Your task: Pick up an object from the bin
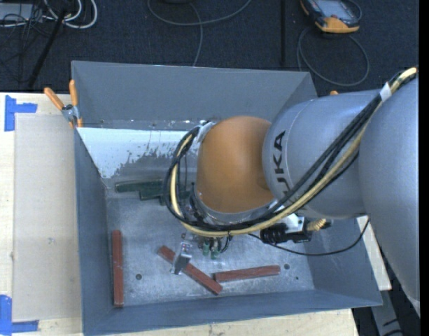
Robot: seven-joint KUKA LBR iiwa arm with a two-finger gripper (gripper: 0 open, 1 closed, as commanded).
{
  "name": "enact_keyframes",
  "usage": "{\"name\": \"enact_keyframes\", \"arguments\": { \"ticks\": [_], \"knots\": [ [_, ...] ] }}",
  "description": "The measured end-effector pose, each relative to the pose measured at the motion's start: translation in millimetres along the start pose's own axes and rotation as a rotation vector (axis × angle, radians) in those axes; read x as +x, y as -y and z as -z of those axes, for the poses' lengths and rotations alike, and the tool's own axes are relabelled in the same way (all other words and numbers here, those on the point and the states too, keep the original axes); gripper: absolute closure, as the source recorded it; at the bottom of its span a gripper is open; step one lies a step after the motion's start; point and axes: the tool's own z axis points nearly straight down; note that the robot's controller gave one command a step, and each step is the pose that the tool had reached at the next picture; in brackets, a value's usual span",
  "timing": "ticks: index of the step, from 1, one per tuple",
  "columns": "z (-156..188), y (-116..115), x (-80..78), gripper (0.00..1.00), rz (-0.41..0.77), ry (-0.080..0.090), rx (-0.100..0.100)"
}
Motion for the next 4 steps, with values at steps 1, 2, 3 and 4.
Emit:
{"name": "enact_keyframes", "arguments": {
  "ticks": [1, 2, 3, 4],
  "knots": [
    [-1.9, 41.1, -6.4, 0.00, 0.107, 0.001, -0.001],
    [-65.1, 46.9, 10.6, 0.00, -0.174, 0.004, -0.004],
    [-84.6, 22.0, -3.4, 1.00, 0.031, 0.002, 0.002],
    [-84.6, 22.1, -3.5, 1.00, 0.031, 0.002, 0.002]
  ]
}}
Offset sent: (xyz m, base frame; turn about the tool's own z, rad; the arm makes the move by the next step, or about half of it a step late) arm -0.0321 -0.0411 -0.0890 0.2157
